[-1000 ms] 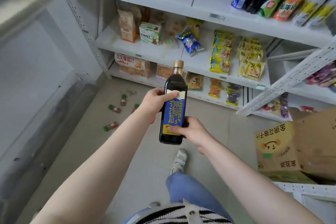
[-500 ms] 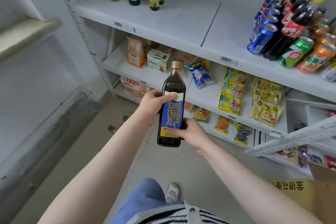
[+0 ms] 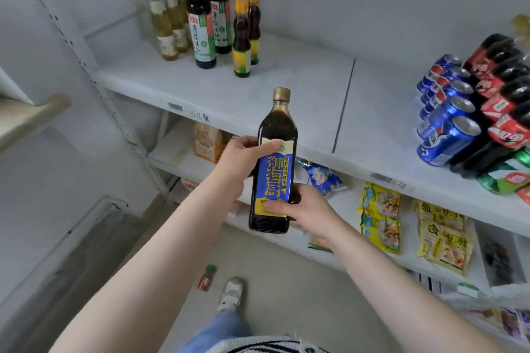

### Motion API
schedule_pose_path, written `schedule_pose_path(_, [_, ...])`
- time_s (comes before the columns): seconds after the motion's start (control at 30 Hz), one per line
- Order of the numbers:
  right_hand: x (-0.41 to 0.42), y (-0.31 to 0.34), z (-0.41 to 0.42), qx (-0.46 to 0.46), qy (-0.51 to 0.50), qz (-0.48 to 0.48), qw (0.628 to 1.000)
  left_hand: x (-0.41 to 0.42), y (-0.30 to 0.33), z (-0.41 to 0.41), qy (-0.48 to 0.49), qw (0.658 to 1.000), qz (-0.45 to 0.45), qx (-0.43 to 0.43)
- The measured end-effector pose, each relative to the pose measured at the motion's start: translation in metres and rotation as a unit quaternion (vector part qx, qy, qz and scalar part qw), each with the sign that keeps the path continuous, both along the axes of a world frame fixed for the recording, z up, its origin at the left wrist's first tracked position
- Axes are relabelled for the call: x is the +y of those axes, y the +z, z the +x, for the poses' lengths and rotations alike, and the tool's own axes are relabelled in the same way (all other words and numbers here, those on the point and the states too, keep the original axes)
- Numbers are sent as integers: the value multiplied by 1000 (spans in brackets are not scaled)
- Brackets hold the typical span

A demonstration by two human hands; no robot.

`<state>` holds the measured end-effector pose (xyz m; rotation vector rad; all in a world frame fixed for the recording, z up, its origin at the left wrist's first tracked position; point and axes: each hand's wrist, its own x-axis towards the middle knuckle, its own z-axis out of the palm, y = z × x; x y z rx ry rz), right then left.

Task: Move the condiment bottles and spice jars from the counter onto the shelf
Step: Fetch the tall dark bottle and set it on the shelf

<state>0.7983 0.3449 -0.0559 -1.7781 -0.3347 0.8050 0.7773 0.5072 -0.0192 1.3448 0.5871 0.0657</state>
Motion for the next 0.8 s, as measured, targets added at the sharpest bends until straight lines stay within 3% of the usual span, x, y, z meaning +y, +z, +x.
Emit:
schedule_pose_path(0.43, [103, 31, 188, -91, -86, 19, 992, 99, 48, 195, -73, 989, 82, -97])
schedule_pose_path(0.8, [156, 7, 299, -164, -136, -5, 977, 141, 44, 278, -51, 956, 268, -113])
